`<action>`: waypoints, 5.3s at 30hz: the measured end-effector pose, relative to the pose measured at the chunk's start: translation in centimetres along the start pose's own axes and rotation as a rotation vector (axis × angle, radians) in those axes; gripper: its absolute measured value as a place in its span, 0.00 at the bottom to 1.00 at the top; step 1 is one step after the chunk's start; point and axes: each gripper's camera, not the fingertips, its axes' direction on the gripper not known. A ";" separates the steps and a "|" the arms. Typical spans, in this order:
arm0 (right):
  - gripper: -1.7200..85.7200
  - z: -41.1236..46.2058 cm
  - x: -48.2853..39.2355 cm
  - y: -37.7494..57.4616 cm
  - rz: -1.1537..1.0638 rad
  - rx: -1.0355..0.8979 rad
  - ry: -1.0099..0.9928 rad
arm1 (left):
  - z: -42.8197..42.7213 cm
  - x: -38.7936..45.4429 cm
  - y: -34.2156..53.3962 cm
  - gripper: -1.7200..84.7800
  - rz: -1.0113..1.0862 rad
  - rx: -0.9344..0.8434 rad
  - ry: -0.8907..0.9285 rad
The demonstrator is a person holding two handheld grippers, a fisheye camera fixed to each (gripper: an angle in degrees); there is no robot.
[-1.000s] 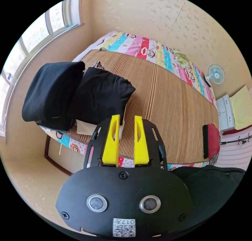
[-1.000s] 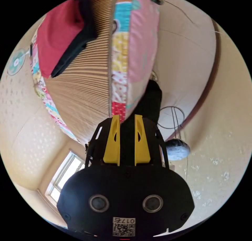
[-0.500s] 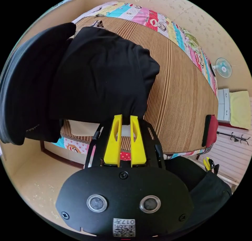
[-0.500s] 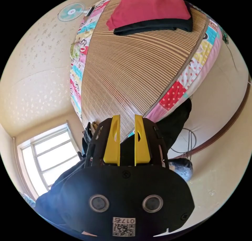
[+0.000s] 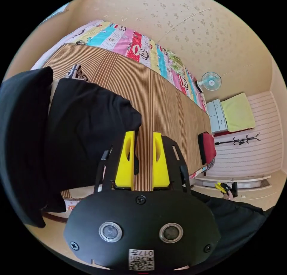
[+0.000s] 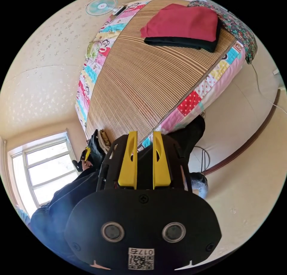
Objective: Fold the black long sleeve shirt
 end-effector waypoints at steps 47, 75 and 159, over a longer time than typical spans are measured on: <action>0.03 -3.1 -29.7 -4.1 -1.404 -0.555 -1.140 | -11.7 19.1 20.3 0.02 0.472 0.523 0.868; 0.03 -3.7 -32.3 -10.8 -0.830 -0.631 -1.771 | 1.8 48.1 27.6 0.14 1.021 0.255 0.191; 0.02 -6.2 -24.3 16.0 -1.511 0.270 -0.670 | -13.5 45.5 23.5 0.01 0.708 0.592 1.022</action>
